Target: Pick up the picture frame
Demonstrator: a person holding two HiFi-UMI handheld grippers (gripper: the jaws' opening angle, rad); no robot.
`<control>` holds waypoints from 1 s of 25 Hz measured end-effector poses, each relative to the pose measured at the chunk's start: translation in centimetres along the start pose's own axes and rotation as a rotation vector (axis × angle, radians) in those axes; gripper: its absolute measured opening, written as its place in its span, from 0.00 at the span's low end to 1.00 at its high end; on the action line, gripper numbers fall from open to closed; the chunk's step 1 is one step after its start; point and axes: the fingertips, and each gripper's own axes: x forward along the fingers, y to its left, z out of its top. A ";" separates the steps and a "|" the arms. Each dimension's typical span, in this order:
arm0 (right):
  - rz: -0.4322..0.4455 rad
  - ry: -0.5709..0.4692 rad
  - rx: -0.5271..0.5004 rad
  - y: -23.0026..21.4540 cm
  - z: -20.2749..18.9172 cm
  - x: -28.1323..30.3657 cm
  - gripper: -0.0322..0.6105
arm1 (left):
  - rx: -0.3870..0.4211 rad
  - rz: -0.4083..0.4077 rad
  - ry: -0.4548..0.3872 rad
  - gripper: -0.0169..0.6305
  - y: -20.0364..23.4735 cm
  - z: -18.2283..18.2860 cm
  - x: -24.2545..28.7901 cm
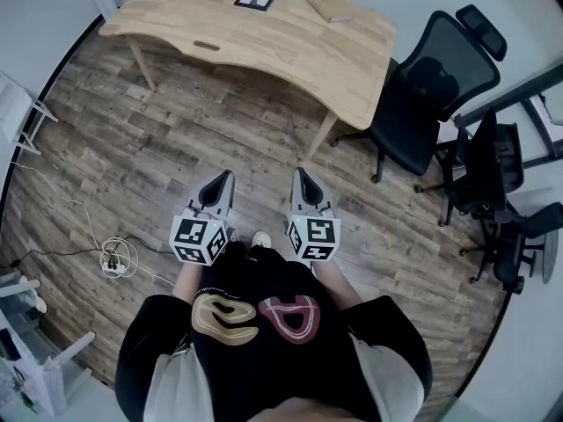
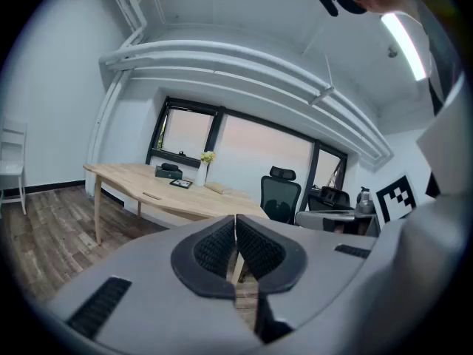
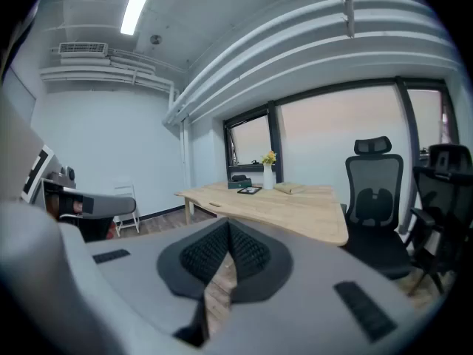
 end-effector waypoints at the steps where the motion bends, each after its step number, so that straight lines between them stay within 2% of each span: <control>1: 0.004 0.001 -0.004 0.1 0.0 -0.1 0.06 | -0.001 0.003 -0.003 0.06 -0.1 0.0 -0.1; 8: 0.010 -0.015 0.003 -0.3 0.0 -1.0 0.06 | 0.001 0.011 -0.010 0.06 -1.0 -0.6 -0.4; 14: -0.016 -0.042 0.080 -2.1 0.4 0.1 0.06 | 0.006 -0.002 -0.002 0.06 -0.8 -0.7 1.3; 20: -0.047 -0.032 0.074 -3.0 0.2 4.1 0.07 | 0.023 -0.018 0.005 0.06 2.3 -0.1 5.2; 25: -0.081 -0.036 0.059 -3.0 1.6 9.6 0.07 | 0.051 -0.058 -0.003 0.06 6.4 2.7 9.7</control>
